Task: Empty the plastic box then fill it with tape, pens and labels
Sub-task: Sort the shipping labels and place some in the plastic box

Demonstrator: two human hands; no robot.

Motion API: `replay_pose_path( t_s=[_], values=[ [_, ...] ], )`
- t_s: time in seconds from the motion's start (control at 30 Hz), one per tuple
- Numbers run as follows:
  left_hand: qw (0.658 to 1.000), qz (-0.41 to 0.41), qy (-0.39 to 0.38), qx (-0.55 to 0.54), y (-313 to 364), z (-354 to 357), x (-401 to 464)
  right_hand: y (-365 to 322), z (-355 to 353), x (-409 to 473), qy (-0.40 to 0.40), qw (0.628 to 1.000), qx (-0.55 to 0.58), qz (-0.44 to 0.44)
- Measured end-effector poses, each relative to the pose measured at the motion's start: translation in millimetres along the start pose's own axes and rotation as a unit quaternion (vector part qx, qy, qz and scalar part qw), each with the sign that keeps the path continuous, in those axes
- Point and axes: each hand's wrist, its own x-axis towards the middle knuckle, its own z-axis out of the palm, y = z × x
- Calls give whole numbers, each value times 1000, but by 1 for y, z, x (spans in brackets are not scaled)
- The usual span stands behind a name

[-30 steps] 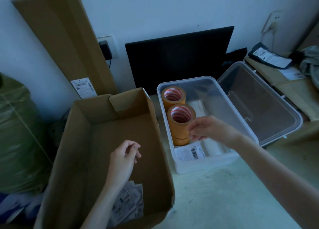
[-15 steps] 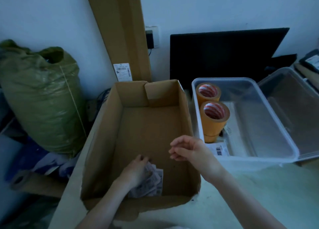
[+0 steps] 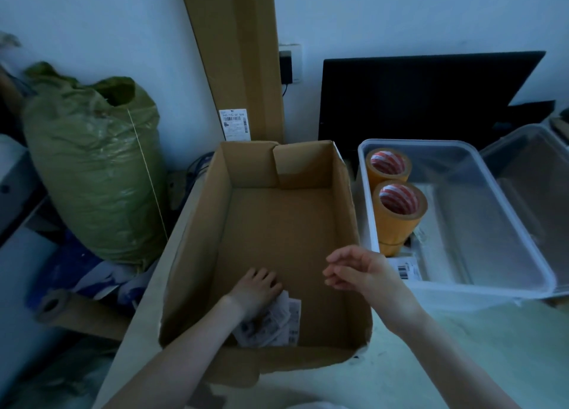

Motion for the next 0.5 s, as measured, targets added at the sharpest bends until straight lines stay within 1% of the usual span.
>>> replay_pose_path(
  t_s=[0.1,0.17,0.23,0.3,0.37,0.43,0.5],
  values=[
    [1000,3,27,-12,-5,0,1,2,1,-1,-6,1000,-7,-3],
    [999,2,8,-39,-9,-3,0,2,2,-1,-6,1000,-11,-5],
    [996,-11,-28,-84,-13,-9,-5,3,2,-1,-5,1000,-14,-5],
    [987,-35,-42,-154,-18,-16,-12,3,3,-1,-3,1000,-17,-6],
    [968,-52,-18,-245,-27,-25,-20,4,3,0,0,1000,-19,-7],
    [946,-48,36,-320,-39,-37,-28,4,4,0,4,1000,-22,-4],
    [914,-52,93,-392,-48,-53,-39,4,6,1,8,999,-35,-1]
  ],
)
